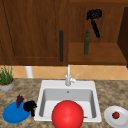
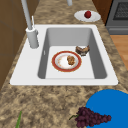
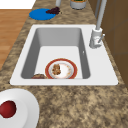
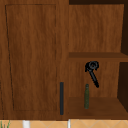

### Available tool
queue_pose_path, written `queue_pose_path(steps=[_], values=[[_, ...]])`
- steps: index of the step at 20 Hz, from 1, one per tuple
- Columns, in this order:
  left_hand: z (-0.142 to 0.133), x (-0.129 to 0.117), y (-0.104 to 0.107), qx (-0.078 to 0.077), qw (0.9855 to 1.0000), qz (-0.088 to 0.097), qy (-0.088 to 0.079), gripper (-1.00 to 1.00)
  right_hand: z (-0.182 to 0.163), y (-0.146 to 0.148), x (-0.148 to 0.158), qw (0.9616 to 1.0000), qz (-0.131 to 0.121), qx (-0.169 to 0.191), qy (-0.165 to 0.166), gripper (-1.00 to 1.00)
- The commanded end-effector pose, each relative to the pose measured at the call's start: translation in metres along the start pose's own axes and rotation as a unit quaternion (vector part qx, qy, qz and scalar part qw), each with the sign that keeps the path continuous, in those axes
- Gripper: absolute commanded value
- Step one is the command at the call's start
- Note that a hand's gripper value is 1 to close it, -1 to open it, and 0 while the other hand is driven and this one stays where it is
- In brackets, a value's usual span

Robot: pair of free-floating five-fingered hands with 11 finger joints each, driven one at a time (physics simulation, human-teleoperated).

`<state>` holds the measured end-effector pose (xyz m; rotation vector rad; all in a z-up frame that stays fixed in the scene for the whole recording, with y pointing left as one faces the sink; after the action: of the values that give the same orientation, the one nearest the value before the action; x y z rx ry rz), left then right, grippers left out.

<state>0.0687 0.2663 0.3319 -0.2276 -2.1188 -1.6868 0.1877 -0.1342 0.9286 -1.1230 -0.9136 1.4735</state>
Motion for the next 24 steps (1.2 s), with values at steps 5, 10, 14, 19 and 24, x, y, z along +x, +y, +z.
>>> queue_pose_path(steps=[5, 10, 14, 19, 24], values=[[0.0, 0.0, 0.0, 0.0, 1.0, 0.0, 0.0, 0.0, -0.056, 0.014, 0.004, 0.9991, 0.007, -0.028, -0.033, -1.0], [0.0, 0.0, 0.0, 0.0, 1.0, 0.0, 0.0, 0.0, -0.101, 0.017, 0.003, 0.9991, 0.004, -0.023, -0.034, -1.0], [0.0, 0.0, 0.0, 0.0, 1.0, 0.0, 0.0, 0.0, -0.133, 0.033, 0.005, 0.9993, -0.001, 0.014, -0.034, -1.0], [0.0, 0.0, 0.0, 0.0, 1.0, 0.0, 0.0, 0.0, -0.169, 0.045, 0.008, 0.9985, -0.002, 0.04, -0.037, -1.0], [0.0, 0.0, 0.0, 0.0, 1.0, 0.0, 0.0, 0.0, -0.205, 0.04, 0.007, 0.9969, -0.003, 0.068, -0.041, -1.0]])
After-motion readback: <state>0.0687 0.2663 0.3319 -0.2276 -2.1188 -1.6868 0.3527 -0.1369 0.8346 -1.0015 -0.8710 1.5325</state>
